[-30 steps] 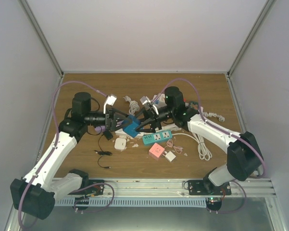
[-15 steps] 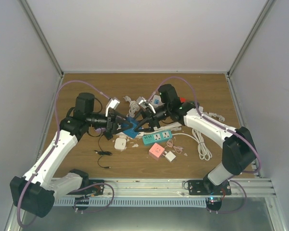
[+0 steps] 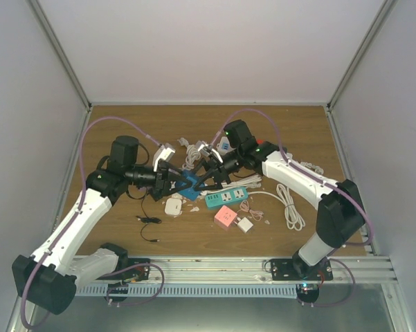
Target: Insert the plug
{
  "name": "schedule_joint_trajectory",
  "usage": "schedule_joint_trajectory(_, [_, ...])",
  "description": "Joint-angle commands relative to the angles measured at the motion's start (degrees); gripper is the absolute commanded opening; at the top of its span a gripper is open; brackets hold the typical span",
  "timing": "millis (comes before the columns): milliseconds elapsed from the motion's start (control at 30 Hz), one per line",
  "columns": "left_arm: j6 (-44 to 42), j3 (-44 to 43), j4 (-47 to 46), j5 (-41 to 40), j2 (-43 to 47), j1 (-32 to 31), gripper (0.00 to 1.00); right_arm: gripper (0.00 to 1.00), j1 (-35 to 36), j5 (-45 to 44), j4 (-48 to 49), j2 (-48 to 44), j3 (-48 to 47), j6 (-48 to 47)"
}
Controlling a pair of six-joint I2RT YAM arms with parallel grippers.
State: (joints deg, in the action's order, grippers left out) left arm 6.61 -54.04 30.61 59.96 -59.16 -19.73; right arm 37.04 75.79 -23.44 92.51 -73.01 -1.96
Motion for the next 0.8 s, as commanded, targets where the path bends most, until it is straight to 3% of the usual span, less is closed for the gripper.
schedule_joint_trajectory(0, [-1.25,-0.89,2.88,5.01,0.3,-2.57,0.59,0.53,-0.61,-5.62,-1.18,1.33,-2.59,-1.47])
schedule_joint_trajectory(67, [-1.31,-1.02,2.9,4.64,0.28,-2.77,0.52,0.54,-0.65,-6.44,-1.41,1.05,-2.56,-1.37])
schedule_joint_trajectory(167, [-0.87,-1.23,2.72,1.83,0.28,-2.71,0.47,0.7,-0.78,-10.47,0.17,-0.44,-1.53,-0.12])
schedule_joint_trajectory(267, [0.73,-0.84,2.01,-6.3,0.42,-2.43,0.46,0.86,-2.41,-14.93,4.53,-2.83,1.69,5.68])
schedule_joint_trajectory(333, [2.88,0.36,0.89,-13.8,0.76,-1.77,0.48,0.91,-4.53,-16.0,7.12,-4.38,4.29,8.89])
schedule_joint_trajectory(467, [9.52,1.63,0.14,-34.69,0.71,-0.64,0.47,0.93,-7.84,-25.99,10.94,-8.89,10.2,15.22])
schedule_joint_trajectory(567, [14.76,2.47,-0.24,-48.95,0.58,-0.66,0.47,0.92,-8.19,-40.52,12.08,-12.2,13.34,21.04])
schedule_joint_trajectory(667, [18.74,3.25,-0.94,-59.99,-0.64,-0.66,0.45,0.89,-8.06,-51.88,12.36,-14.45,16.37,28.48])
schedule_joint_trajectory(767, [21.33,1.95,0.75,-66.35,-6.15,-0.64,0.35,0.88,-7.95,-57.52,13.95,-17.07,20.42,34.92])
